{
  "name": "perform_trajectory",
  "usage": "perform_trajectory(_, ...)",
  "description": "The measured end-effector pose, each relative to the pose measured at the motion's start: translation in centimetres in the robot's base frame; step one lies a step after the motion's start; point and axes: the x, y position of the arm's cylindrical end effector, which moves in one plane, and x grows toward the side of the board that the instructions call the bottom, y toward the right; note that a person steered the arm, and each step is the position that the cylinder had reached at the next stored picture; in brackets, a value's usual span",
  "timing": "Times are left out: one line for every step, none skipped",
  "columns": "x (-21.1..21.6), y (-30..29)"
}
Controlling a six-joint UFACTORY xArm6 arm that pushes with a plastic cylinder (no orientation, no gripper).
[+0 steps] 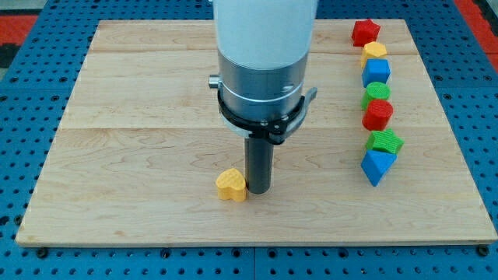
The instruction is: Move the yellow hexagon towards the center
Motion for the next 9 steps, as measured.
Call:
perform_trajectory(0.0, 2.4)
perform_trajectory(5.5, 10.5)
perform_trajectory(7.1, 19.7)
perform_trajectory(0.5, 28.9)
perform_trajectory(-7.9, 33.9)
perform_trajectory(-17.0, 33.9)
perform_trajectory(-24.1, 33.9)
perform_trajectory(-26.6, 31.3)
perform_trajectory(-26.9, 27.3)
